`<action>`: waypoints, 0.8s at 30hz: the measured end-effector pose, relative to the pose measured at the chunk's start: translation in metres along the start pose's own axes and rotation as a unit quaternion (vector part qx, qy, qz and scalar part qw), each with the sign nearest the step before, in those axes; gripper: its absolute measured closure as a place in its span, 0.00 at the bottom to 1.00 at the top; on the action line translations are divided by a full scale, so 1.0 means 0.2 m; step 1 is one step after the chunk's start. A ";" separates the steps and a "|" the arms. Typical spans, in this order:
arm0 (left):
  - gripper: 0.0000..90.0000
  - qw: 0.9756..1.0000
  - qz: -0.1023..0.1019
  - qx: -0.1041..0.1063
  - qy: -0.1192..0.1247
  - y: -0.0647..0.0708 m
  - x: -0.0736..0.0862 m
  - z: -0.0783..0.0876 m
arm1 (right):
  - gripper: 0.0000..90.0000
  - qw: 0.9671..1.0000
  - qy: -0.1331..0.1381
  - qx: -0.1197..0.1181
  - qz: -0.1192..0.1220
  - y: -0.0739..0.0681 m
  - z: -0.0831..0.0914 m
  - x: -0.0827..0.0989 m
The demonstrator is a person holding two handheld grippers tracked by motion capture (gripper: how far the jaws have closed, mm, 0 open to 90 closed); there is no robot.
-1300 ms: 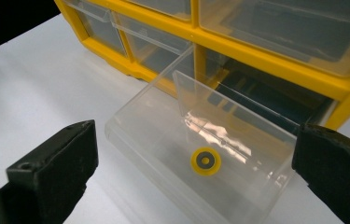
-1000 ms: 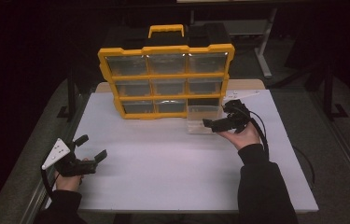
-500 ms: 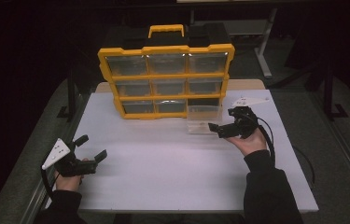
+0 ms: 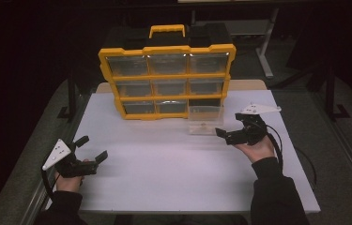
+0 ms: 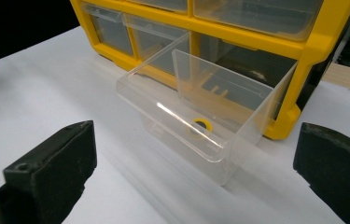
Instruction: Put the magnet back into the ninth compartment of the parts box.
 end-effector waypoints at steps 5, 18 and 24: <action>0.00 1.000 0.001 0.000 0.000 0.00 0.00 0.00 | 0.00 1.000 -0.003 -0.003 0.001 -0.02 0.01 0.02; 0.00 1.000 -0.001 0.000 -0.002 0.00 0.00 0.00 | 0.00 1.000 0.000 0.001 0.012 -0.06 0.01 0.08; 0.00 1.000 -0.001 0.001 -0.002 0.00 0.00 0.00 | 0.00 1.000 0.004 0.003 0.012 -0.08 0.02 0.13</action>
Point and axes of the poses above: each handheld gripper's, and its own axes: z roughly backward along the jaws, x roughly out of its underside, y roughly to its right, the point moved 7 cm from there along -z, roughly forward along the jaws, and after that the axes turned 12 degrees about z, right-handed, at the moved point
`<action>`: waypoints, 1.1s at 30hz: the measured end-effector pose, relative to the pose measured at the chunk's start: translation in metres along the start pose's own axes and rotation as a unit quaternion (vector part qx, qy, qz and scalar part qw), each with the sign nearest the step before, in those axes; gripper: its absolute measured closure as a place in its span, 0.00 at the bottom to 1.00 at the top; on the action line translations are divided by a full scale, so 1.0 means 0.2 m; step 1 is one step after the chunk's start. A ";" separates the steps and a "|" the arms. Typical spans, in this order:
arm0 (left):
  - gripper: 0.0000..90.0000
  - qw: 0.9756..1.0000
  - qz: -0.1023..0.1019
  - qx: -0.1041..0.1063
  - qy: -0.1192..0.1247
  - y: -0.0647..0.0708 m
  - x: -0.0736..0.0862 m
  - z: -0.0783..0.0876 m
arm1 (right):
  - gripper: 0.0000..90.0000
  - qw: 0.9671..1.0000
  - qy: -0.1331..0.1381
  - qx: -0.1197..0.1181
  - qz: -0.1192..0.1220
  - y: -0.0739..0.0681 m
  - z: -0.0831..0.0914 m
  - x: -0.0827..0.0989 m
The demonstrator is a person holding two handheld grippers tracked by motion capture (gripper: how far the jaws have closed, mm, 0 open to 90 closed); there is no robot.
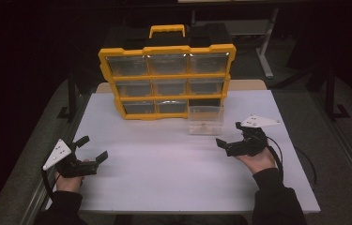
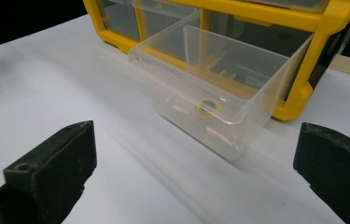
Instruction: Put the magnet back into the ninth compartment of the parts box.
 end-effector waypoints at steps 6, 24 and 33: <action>0.00 1.000 0.000 0.002 0.000 0.00 0.00 0.00 | 0.00 1.000 0.002 0.007 0.000 -0.02 0.02 0.04; 0.00 1.000 0.005 0.007 0.003 0.01 0.00 0.00 | 0.00 0.999 0.028 0.035 -0.030 0.00 0.15 0.17; 0.00 1.000 0.009 0.008 0.004 0.00 0.00 0.00 | 0.00 0.998 0.039 0.041 -0.039 0.00 0.21 0.22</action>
Point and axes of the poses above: each handheld gripper's, and its own axes: z roughly backward along the jaws, x roughly out of its underside, y roughly to its right, the point moved 7 cm from there along -z, roughly forward along the jaws, and after that the axes turned 12 degrees about z, right-handed, at the moved point
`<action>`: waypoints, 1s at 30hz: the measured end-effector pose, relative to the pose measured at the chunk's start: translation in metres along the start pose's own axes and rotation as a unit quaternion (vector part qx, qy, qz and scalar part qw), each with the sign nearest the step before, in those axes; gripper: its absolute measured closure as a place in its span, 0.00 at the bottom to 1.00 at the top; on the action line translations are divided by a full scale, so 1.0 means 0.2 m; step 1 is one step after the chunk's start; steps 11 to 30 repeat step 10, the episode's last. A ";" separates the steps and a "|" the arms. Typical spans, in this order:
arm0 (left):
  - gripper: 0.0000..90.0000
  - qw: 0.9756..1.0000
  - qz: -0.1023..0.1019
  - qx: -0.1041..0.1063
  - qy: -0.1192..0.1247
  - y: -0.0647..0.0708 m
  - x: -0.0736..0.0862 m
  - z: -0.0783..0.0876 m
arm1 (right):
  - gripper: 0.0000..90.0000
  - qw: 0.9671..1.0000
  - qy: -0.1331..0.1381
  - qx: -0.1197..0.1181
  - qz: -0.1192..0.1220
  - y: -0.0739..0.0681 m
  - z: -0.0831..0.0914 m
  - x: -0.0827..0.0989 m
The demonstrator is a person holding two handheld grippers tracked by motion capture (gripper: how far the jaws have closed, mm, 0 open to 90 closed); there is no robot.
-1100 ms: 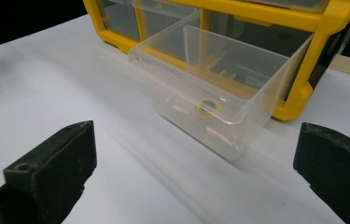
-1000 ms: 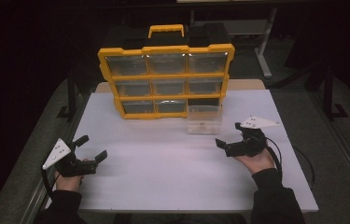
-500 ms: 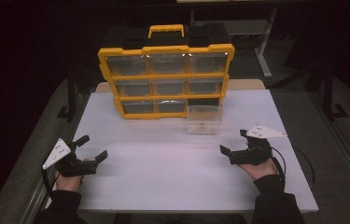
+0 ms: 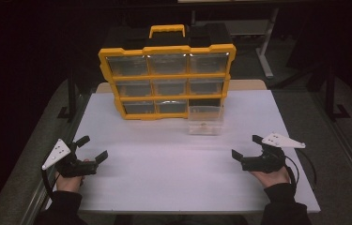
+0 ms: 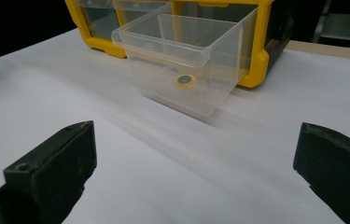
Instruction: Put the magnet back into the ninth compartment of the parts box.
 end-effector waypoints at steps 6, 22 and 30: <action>0.00 1.000 0.000 0.000 0.001 0.00 0.00 0.00 | 0.00 1.000 0.002 0.004 -0.007 0.01 0.02 0.02; 0.00 1.000 0.000 0.000 0.001 0.00 0.00 0.00 | 0.00 1.000 0.005 0.007 -0.009 0.02 0.04 0.03; 0.00 1.000 0.000 0.000 0.001 0.00 0.00 0.00 | 0.00 1.000 0.005 0.007 -0.009 0.02 0.04 0.03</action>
Point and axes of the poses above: each handheld gripper's, and its own axes: z roughly backward along the jaws, x roughly out of its underside, y roughly to its right, the point moved 7 cm from there along -z, roughly forward along the jaws, and after that the axes turned 12 degrees about z, right-handed, at the moved point
